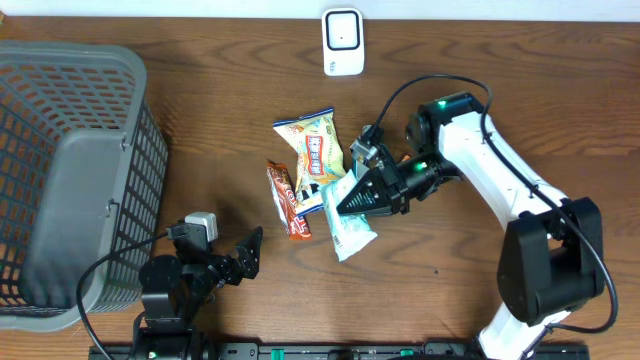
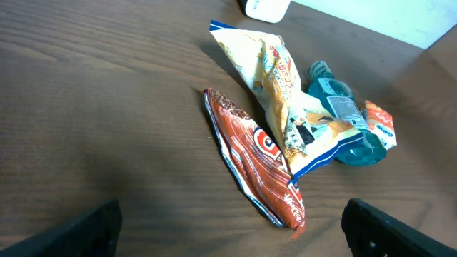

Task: Scan the item barcode
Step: 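Carry the wipes packet up to the white scanner with the right gripper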

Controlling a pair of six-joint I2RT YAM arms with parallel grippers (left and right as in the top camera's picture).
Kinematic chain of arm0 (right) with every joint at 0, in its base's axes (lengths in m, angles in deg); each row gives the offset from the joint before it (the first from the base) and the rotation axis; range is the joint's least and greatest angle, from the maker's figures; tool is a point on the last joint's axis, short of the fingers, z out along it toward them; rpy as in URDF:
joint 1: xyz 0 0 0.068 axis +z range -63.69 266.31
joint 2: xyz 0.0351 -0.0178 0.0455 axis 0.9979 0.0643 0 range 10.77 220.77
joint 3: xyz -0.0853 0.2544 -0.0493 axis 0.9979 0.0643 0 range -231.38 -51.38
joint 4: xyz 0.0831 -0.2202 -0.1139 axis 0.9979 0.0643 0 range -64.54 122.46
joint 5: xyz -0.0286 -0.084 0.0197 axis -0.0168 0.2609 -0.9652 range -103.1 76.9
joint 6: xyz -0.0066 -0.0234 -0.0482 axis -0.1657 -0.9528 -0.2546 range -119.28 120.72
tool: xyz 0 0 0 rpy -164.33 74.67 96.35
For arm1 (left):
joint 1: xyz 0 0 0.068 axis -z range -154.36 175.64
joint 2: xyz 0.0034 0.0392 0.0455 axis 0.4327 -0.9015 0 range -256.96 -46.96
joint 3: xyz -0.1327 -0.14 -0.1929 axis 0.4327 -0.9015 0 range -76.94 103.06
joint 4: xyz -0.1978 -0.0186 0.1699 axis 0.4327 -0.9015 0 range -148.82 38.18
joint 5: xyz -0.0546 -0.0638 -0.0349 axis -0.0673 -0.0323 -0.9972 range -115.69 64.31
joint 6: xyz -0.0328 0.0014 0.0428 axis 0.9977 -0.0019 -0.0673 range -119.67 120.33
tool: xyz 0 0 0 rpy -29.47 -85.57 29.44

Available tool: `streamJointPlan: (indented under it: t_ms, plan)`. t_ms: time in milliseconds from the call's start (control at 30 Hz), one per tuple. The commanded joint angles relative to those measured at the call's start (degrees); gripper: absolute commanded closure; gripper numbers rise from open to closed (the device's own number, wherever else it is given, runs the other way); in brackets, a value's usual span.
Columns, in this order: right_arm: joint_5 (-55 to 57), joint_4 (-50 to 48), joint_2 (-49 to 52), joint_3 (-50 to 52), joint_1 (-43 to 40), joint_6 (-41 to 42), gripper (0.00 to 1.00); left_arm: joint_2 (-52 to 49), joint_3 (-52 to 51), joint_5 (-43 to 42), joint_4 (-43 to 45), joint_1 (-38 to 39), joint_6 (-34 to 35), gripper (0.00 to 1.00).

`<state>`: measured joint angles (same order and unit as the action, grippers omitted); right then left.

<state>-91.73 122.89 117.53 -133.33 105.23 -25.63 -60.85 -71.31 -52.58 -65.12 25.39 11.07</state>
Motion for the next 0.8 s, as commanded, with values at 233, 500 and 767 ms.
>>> streamJointPlan:
  t_ms: [233,500,767]
  plan:
    - [8.4,0.1,-10.3,-0.4,-0.9,-7.4,0.99,-0.2,-0.9,-0.6,-1.5,0.2,0.5,0.01]
    - [18.9,-12.7,-19.0,-0.4,-0.9,-13.3,0.99,-0.2,-0.9,-0.6,-1.5,0.2,0.5,0.02]
    - [54.0,-40.1,-19.8,-0.4,1.2,19.5,0.99,-0.2,-0.9,-0.6,-1.5,0.2,0.5,0.02]
